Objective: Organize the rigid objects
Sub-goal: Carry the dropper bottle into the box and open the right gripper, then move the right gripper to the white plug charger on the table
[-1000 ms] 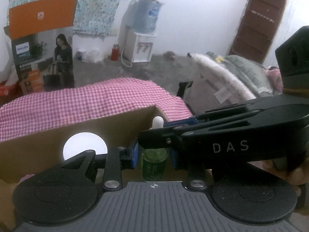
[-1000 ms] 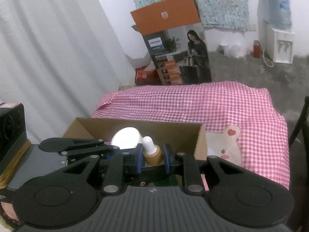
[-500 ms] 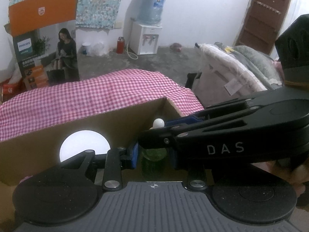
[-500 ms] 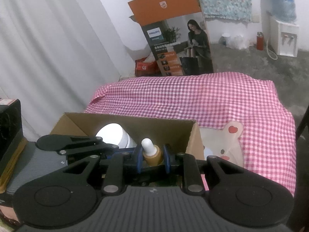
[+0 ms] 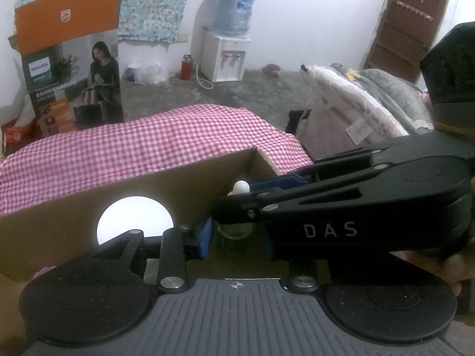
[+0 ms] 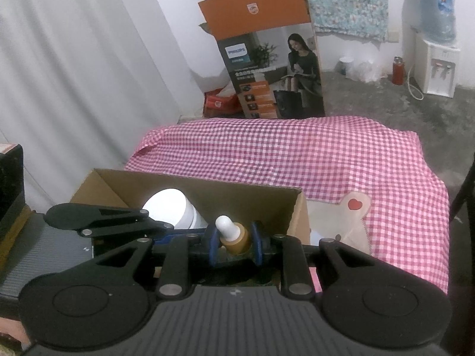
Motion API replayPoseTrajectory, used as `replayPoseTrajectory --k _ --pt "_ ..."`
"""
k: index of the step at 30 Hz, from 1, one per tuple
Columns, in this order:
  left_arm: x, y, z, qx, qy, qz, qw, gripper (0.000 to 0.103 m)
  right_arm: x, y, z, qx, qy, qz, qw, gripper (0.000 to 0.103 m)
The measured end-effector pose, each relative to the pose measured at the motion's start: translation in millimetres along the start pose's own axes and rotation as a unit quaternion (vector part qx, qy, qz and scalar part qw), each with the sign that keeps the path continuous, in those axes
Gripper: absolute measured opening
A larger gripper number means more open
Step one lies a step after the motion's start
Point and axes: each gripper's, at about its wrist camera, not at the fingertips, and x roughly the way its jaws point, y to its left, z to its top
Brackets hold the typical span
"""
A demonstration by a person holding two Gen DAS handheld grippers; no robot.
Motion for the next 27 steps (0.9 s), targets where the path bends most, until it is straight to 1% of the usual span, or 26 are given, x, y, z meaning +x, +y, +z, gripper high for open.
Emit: replayPoseTrajectory --k 2,6,8,10,11,13,14,17,18,19,20,21,22,23,24,26,27 --pt "-2 0 0 0.000 -0.002 0.000 1.0000 0.039 1 0 1 0.001 0.001 -0.002 1.000 0.026" --pt "-7 -1 0 0.000 -0.008 0.003 1.0000 0.051 1 -1 2 0.004 0.003 -0.004 1.000 0.027" --pt "-12 -2 1 -0.001 -0.013 0.003 0.9999 0.055 1 -1 3 0.006 0.004 -0.003 1.000 0.027" --pt "-16 -3 1 -0.001 -0.016 0.004 0.9999 0.059 -1 -2 3 0.006 0.003 -0.003 1.000 0.032" --pt "-18 -3 2 -0.001 -0.018 0.005 0.9998 0.063 -1 -1 3 0.007 0.003 -0.002 1.000 0.033" --pt "-25 -4 2 -0.001 -0.022 0.006 0.9997 0.066 -4 1 4 0.005 0.001 -0.005 1.000 0.041" --pt "-28 -4 2 -0.002 -0.024 0.005 0.9997 0.070 -6 2 4 0.003 -0.002 -0.008 1.000 0.043" --pt "-44 -5 2 0.000 -0.033 0.003 0.9995 0.077 -15 7 4 0.001 -0.012 -0.007 1.000 0.044" --pt "-50 -6 2 0.002 -0.037 0.003 0.9993 0.083 -19 9 4 0.002 -0.016 -0.007 1.000 0.044" --pt "-58 -8 1 0.005 -0.042 0.004 0.9991 0.085 -25 12 3 0.001 -0.022 -0.007 1.000 0.046" --pt "-65 -11 0 0.008 -0.047 0.007 0.9988 0.090 -32 15 3 0.000 -0.028 -0.006 1.000 0.049" --pt "-74 -13 -1 0.010 -0.053 0.008 0.9985 0.094 -39 18 2 -0.001 -0.036 -0.006 0.999 0.056" --pt "-83 -14 -3 0.013 -0.059 0.008 0.9981 0.096 -46 22 1 -0.002 -0.045 -0.006 0.999 0.061" --pt "-93 -16 -5 0.018 -0.066 0.009 0.9976 0.098 -56 27 0 -0.004 -0.056 -0.005 0.998 0.063" --pt "-104 -18 -8 0.022 -0.073 0.010 0.9970 0.099 -65 32 -2 -0.008 -0.067 -0.004 0.998 0.065" --pt "-123 -21 -15 0.032 -0.084 0.015 0.9959 0.101 -86 43 -8 -0.011 -0.090 -0.005 0.996 0.072" --pt "-132 -22 -19 0.036 -0.089 0.017 0.9952 0.103 -97 49 -12 -0.012 -0.103 -0.004 0.995 0.079"
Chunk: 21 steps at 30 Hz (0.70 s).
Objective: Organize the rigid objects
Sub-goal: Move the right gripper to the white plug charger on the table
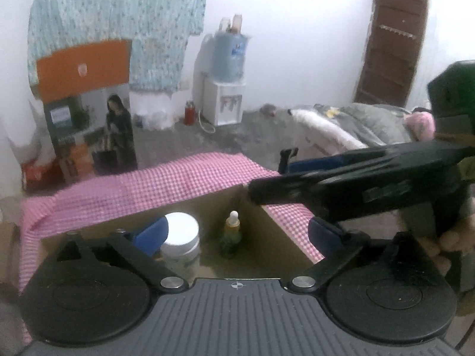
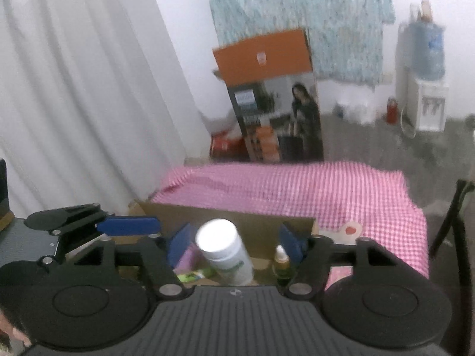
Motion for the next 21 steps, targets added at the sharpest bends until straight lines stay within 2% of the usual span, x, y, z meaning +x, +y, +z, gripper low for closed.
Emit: replayPoseTrajectory --k 4,7,11,15,21 --pt "-36 -4 -16 0.009 -0.014 0.009 0.9998 0.103 -44 22 -11 -0.005 -0.047 0.002 0.999 0.099" --pt "-56 1 -33 -0.002 -0.019 0.016 0.9997 0.103 -72 39 -26 -0.009 -0.072 0.005 0.997 0.101" --pt "-71 12 -57 -0.021 -0.010 0.023 0.9995 0.103 -90 55 -50 0.003 -0.081 0.020 0.996 0.103" --pt "-77 15 -88 -0.026 0.007 0.035 0.9990 0.103 -94 66 -81 0.028 -0.072 0.024 0.997 0.103" --pt "-73 11 -127 -0.023 0.032 0.030 0.9988 0.103 -82 73 -124 0.082 -0.043 0.026 0.995 0.103"
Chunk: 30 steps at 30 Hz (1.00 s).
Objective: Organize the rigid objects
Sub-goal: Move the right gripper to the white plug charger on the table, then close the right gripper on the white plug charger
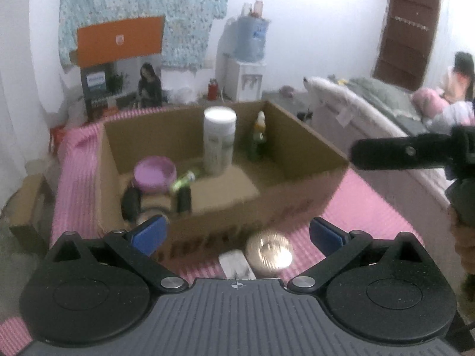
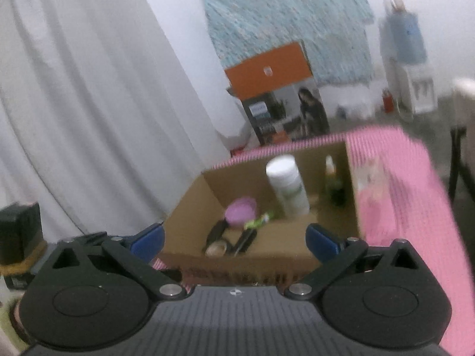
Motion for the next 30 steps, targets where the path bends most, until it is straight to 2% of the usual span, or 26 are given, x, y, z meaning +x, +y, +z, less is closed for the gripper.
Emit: replayPoseTrajectory --k 5,9,11,14,16,18,20,22,24,25,26,28,30 --pt "19 -10 -31 0.011 0.029 0.000 0.9995 0.103 21 -6 -32 0.060 0.042 0.001 0.997 0.103" --pt "30 -15 -48 0.026 0.034 0.011 0.9990 0.102 38 0 -59 0.080 0.078 0.004 0.994 0.099" --pt "33 -15 -53 0.032 0.029 0.016 0.9989 0.101 47 2 -67 0.090 0.093 0.007 0.992 0.094" --pt "36 -14 -57 0.039 0.025 0.023 0.9987 0.095 60 3 -74 0.107 0.111 0.011 0.988 0.081" --pt "38 -13 -58 0.042 0.024 0.026 0.9985 0.087 68 4 -77 0.114 0.123 0.012 0.986 0.070" --pt "40 -13 -61 0.045 0.025 0.027 0.9983 0.077 76 6 -78 0.117 0.132 0.011 0.984 0.065" --pt "44 -12 -61 0.048 0.031 0.031 0.9979 0.073 81 8 -80 0.118 0.137 0.014 0.983 0.060" --pt "46 -12 -61 0.049 0.034 0.032 0.9977 0.060 83 10 -81 0.115 0.134 0.013 0.984 0.056" --pt "51 -11 -62 0.048 0.040 0.030 0.9976 0.055 85 11 -81 0.114 0.132 0.011 0.985 0.050" --pt "52 -10 -62 0.046 0.041 0.030 0.9976 0.047 86 11 -82 0.117 0.133 0.012 0.984 0.047" --pt "53 -9 -62 0.045 0.042 0.031 0.9976 0.044 87 11 -82 0.119 0.135 0.013 0.984 0.046" --pt "54 -7 -64 0.043 0.045 0.029 0.9977 0.031 88 13 -83 0.120 0.136 0.012 0.983 0.045" --pt "53 -7 -65 0.041 0.045 0.030 0.9977 0.029 87 14 -83 0.119 0.136 0.011 0.984 0.043"
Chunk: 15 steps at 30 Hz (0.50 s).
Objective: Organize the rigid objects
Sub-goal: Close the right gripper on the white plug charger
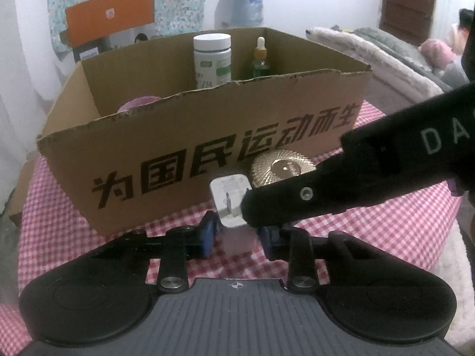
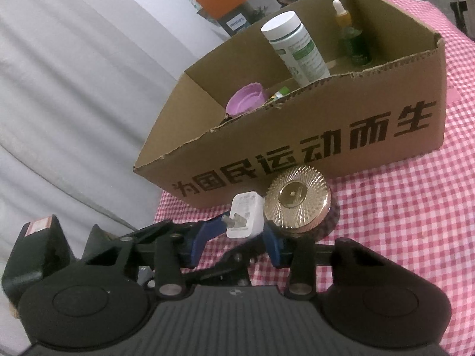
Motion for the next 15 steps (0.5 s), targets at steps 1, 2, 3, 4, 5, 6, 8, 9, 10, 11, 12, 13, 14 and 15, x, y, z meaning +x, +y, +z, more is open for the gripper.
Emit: replayPoseTrajectory --k 1,2,3,4,5,6,8,9,10,11,12,13,14,15 --pt "-1 0 -1 0.003 0.001 0.000 1.0000 0.028 -2 0 -1 0.000 0.000 0.000 1.000 0.043" --pt "-3 0 -2 0.005 0.002 -0.001 1.0000 0.027 -3 1 -1 0.001 0.001 -0.001 1.000 0.042" --pt "-6 0 -4 0.006 0.003 -0.005 1.0000 0.027 -3 2 -2 0.000 0.001 -0.002 1.000 0.042" --pt "-9 -1 -6 0.009 0.004 -0.009 0.9999 0.027 -3 2 -4 0.001 0.002 -0.003 1.000 0.042" --pt "-11 -2 -8 0.012 0.006 -0.012 0.9998 0.027 -2 1 -4 0.002 0.002 -0.003 1.000 0.042" --pt "-14 -3 -11 0.017 0.006 -0.015 0.9997 0.027 -2 0 -5 0.004 0.004 -0.002 1.000 0.041" --pt "-20 -7 -16 0.028 0.007 -0.019 0.9994 0.027 -1 0 -6 0.008 0.007 -0.001 1.000 0.041" --pt "-22 -8 -19 0.032 0.007 -0.020 0.9993 0.027 -1 -1 -7 0.010 0.008 -0.001 1.000 0.041" --pt "-25 -9 -21 0.035 0.007 -0.023 0.9991 0.027 0 -1 -8 0.012 0.008 -0.001 1.000 0.040" --pt "-27 -11 -23 0.038 0.007 -0.026 0.9989 0.027 0 -2 -9 0.014 0.008 -0.001 1.000 0.040" --pt "-29 -12 -25 0.040 0.007 -0.028 0.9988 0.027 0 -2 -9 0.017 0.008 -0.001 1.000 0.039" --pt "-30 -13 -27 0.041 0.006 -0.030 0.9987 0.027 0 -3 -9 0.020 0.008 0.000 1.000 0.038" --pt "-31 -13 -28 0.043 0.005 -0.030 0.9986 0.027 0 -3 -10 0.023 0.008 0.000 1.000 0.037" --pt "-31 -13 -28 0.045 0.004 -0.030 0.9985 0.027 0 -3 -10 0.024 0.008 -0.001 1.000 0.036"
